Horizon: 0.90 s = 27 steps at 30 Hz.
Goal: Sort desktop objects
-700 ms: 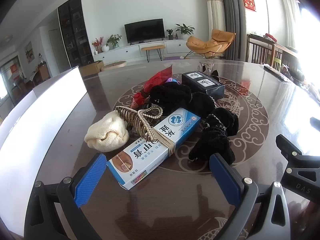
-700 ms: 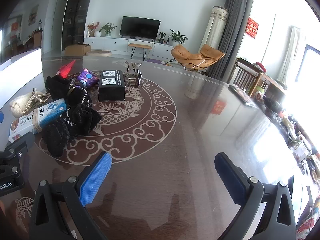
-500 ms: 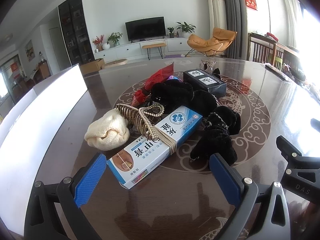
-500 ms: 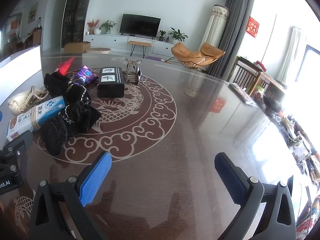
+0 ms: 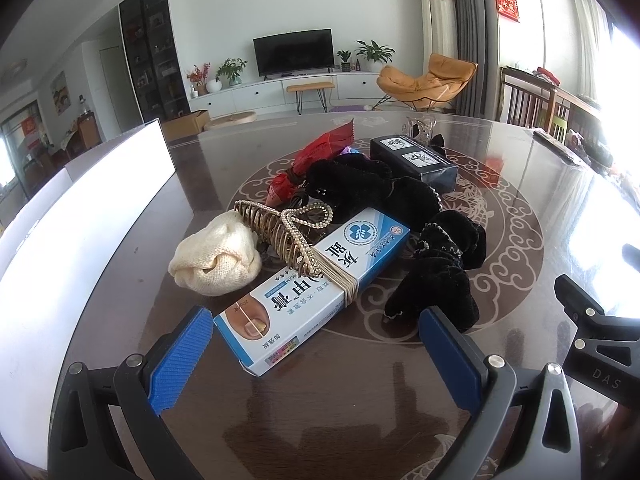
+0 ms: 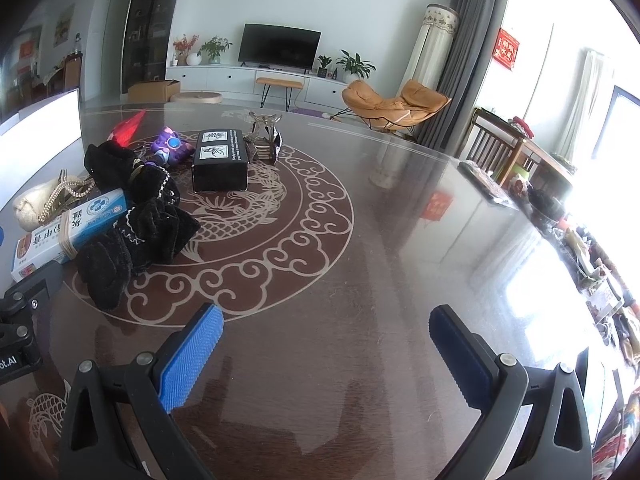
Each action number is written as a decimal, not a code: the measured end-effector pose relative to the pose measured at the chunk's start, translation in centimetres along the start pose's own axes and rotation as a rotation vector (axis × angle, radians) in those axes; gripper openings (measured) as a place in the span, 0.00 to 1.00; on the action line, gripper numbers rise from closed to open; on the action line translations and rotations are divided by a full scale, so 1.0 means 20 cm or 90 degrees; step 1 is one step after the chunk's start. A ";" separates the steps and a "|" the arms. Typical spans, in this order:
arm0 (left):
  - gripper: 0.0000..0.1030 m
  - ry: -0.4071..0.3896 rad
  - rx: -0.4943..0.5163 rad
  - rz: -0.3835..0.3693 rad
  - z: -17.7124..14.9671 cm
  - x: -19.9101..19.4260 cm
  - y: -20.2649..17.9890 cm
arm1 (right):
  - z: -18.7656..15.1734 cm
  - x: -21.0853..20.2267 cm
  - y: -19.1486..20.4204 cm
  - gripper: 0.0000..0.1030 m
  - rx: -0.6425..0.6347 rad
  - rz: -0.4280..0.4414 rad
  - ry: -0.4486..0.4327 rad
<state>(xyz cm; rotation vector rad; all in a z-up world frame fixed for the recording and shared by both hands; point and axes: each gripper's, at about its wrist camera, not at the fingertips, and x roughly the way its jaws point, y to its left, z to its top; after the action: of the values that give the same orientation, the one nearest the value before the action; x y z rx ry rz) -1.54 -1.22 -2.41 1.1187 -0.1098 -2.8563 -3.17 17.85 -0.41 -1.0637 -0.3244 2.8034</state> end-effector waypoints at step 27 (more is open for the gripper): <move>1.00 0.003 -0.003 -0.002 0.00 0.01 0.01 | 0.00 0.01 -0.01 1.00 0.011 0.000 0.005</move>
<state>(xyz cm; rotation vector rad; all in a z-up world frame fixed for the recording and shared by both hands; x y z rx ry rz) -1.67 -1.35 -2.52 1.1255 -0.1026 -2.8545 -3.38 18.05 -0.50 -1.0703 -0.2999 2.7963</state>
